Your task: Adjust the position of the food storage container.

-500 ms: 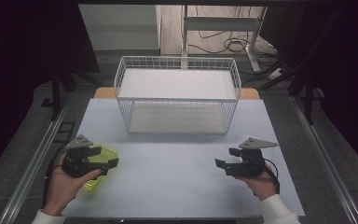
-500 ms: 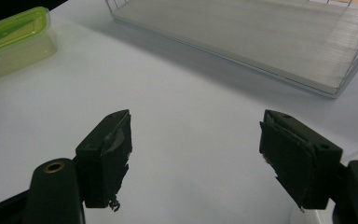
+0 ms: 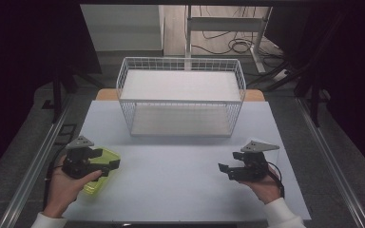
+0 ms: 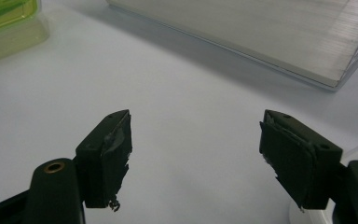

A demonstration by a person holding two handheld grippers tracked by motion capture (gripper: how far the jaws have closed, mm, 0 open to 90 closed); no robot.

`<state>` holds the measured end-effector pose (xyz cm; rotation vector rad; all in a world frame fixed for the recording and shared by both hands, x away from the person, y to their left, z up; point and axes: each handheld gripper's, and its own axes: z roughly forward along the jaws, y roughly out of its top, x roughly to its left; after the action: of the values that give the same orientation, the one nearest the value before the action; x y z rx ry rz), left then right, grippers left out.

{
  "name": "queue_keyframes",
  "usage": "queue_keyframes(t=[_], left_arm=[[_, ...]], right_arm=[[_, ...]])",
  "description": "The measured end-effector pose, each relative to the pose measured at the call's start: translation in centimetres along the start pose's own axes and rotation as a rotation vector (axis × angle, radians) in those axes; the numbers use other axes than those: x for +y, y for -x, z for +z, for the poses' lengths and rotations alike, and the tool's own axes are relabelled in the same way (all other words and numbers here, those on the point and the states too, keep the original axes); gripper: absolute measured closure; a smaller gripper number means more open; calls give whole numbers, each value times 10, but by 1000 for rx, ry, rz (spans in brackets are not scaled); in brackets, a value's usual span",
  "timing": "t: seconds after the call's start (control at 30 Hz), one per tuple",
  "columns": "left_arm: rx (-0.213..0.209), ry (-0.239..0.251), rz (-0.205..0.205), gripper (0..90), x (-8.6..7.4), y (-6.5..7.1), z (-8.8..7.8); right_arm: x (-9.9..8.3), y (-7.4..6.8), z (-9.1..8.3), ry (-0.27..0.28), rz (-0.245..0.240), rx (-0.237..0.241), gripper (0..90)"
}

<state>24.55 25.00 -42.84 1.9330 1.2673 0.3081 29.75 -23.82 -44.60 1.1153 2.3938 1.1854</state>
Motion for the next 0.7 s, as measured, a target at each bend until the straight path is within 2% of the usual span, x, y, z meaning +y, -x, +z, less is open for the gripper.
queue_keyframes(t=[0.1,0.13,0.23,0.37,0.5,0.7], left_arm=[[2,10,-14,179,1,-4,-6],[-2,17,-28,179,0,-7,-10],[10,9,-38,182,-1,-14,-11],[32,-7,-44,191,0,-23,-10],[36,-17,-59,198,-1,-30,-7],[71,-70,-79,195,-3,-40,3]], right_arm=[[0,-3,-1,-2,-8,-11,253],[0,-4,-2,5,5,-13,254],[1,-4,-1,9,9,-13,254],[3,-2,3,-1,-4,-18,254],[1,-2,2,-5,-8,-21,254],[-1,-3,-4,-4,-10,-37,254]])
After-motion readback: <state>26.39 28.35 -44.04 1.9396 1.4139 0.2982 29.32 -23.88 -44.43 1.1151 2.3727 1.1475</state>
